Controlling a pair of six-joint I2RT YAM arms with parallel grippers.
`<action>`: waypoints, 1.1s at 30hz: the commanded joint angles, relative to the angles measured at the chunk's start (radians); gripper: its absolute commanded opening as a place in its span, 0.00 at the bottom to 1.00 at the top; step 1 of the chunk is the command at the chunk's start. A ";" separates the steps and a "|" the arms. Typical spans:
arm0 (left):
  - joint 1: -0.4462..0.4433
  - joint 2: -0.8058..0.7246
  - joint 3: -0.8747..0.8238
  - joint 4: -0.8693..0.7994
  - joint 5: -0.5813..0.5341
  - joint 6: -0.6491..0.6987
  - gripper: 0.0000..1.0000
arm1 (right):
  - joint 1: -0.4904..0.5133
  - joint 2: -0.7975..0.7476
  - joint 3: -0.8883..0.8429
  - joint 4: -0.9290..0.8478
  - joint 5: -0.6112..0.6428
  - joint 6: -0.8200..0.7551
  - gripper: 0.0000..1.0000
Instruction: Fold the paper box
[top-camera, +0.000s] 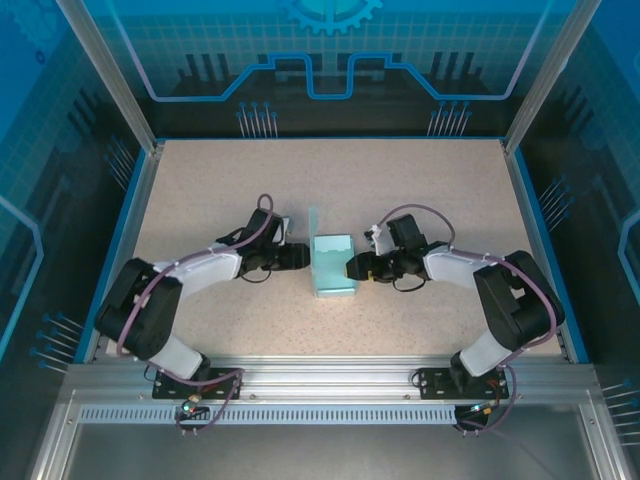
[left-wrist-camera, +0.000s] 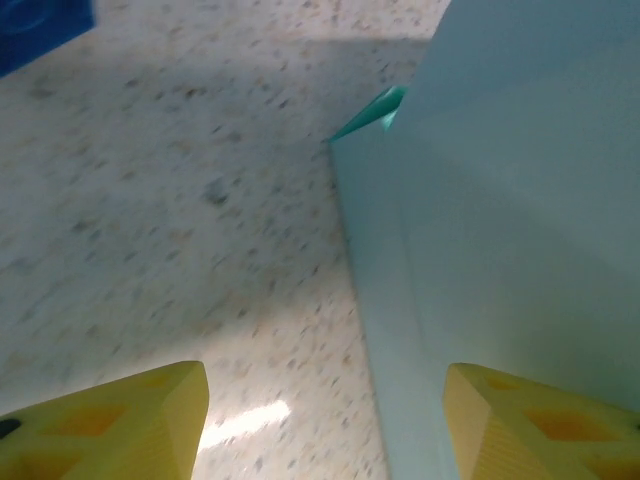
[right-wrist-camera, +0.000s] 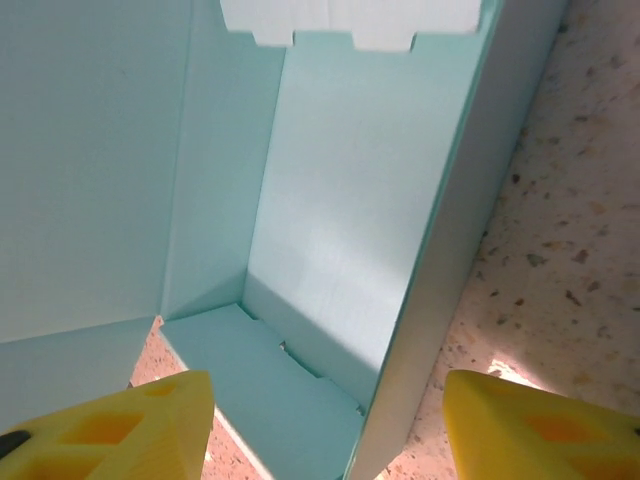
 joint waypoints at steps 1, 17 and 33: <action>-0.005 0.082 0.095 0.063 0.063 -0.012 0.64 | -0.028 -0.027 -0.023 0.034 0.008 0.018 0.63; 0.002 0.500 0.726 -0.183 0.122 0.116 0.63 | -0.002 -0.105 -0.071 0.053 0.109 0.052 0.60; 0.098 0.196 0.555 -0.112 0.033 0.147 0.67 | -0.115 -0.064 0.289 -0.390 0.433 -0.497 0.56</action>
